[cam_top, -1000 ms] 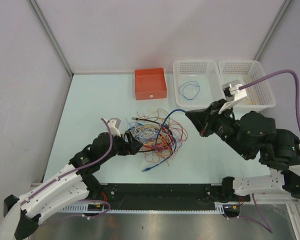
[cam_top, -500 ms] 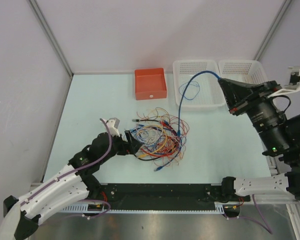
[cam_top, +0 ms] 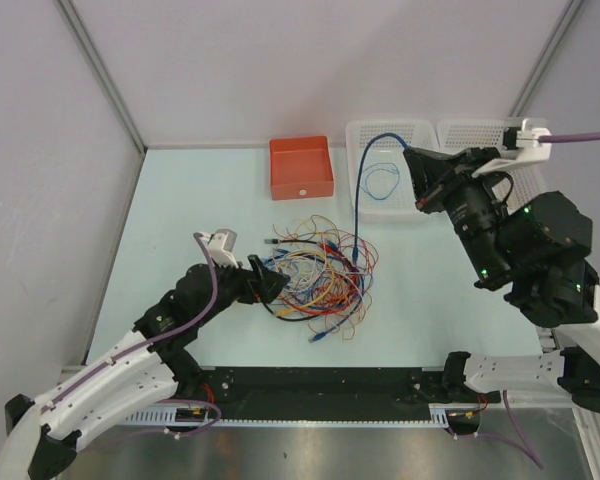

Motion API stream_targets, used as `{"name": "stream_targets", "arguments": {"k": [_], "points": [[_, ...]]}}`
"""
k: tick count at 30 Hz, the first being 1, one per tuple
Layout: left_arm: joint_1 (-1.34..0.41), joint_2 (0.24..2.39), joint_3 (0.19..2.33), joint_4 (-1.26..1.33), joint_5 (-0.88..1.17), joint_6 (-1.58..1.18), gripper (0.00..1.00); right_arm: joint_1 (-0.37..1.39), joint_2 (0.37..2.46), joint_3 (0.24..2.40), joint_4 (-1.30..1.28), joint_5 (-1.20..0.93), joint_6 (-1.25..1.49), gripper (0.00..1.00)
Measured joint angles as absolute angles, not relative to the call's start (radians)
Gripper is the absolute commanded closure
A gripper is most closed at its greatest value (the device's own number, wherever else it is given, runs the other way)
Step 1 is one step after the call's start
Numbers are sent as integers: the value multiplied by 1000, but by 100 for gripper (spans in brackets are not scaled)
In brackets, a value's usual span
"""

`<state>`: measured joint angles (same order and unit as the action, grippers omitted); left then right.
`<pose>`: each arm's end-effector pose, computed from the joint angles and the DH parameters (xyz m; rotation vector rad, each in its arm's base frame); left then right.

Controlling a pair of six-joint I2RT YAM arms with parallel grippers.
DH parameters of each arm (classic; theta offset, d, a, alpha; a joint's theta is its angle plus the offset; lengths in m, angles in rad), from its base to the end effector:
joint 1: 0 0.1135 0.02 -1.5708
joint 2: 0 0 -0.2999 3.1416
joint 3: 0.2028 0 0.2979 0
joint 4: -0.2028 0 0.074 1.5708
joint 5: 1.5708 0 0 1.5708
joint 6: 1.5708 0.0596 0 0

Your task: Untangle the cables

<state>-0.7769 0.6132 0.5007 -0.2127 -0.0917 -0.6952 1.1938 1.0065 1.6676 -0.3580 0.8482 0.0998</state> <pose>0.1449 -0.1348 0.2703 0.0158 2.0011 -0.8963 0.1010 0.1335 0.6273 0.0054 1.3934 0.5456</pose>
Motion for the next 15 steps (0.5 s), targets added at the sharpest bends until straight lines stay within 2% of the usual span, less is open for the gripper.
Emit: {"name": "stream_targets", "arguments": {"k": [3, 8, 15], "points": [[-777, 609, 501, -155, -81, -686, 2, 1150, 1039, 1689, -396, 782, 149, 100], [-783, 633, 498, 101, -75, -643, 0, 1108, 1039, 1670, -453, 656, 271, 100], [-818, 844, 531, 461, -76, -492, 0, 1104, 1040, 1650, -497, 437, 442, 100]]}}
